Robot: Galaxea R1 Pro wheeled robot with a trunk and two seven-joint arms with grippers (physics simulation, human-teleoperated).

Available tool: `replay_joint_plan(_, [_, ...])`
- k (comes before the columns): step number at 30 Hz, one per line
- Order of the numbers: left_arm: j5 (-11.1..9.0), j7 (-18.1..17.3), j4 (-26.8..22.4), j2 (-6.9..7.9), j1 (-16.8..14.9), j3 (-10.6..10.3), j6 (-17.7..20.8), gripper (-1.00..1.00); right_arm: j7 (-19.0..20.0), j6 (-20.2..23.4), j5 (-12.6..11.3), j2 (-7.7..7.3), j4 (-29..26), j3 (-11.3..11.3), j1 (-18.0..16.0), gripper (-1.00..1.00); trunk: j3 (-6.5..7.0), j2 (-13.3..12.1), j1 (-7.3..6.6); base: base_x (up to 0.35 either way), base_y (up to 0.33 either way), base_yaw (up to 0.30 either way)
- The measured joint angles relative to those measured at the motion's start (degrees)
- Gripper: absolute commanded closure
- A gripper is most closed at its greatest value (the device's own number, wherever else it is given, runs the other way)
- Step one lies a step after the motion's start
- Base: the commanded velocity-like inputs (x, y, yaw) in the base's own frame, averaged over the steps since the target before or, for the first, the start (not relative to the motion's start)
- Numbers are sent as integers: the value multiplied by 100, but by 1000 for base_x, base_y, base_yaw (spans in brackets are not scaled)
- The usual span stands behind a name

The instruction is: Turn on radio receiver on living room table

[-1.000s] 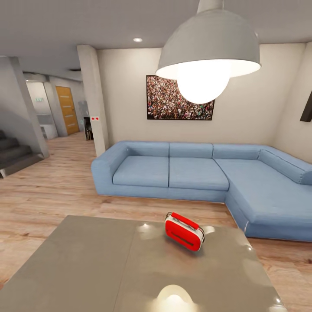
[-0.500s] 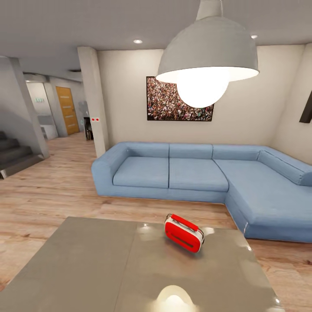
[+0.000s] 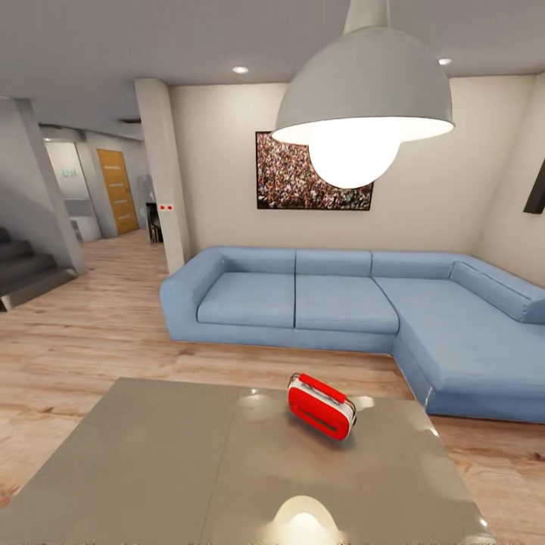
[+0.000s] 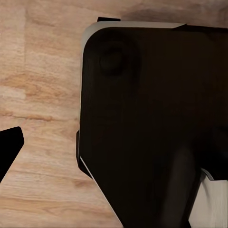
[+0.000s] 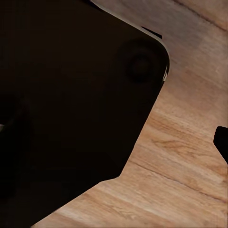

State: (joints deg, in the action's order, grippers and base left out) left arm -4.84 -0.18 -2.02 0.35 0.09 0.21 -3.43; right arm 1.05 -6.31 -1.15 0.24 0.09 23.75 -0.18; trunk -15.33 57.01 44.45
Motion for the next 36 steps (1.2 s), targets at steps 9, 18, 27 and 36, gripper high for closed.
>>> replay_joint_plan(9, [0, 0, 0, 0, 0, -4, 0, -100, 0, -1, 0, -20, 0, 3, 0, -100, -81, 0, 0, 0, 0, 0])
replay_joint_plan(18, [0, 0, 0, 0, 0, -4, 0, -100, 0, -1, 0, -24, 0, 5, 0, -100, -165, 0, 0, 0, 0, 0])
replay_joint_plan(27, [0, 0, 0, 0, 0, -4, 0, -100, 0, -1, 0, -24, 0, 2, 0, -100, -250, 0, 0, 0, 0, 0])
replay_joint_plan(36, [0, 0, 0, 0, 0, -4, 0, -100, 0, -1, 0, -24, 0, 4, 0, -100, -334, 0, 0, 0, 0, 0])
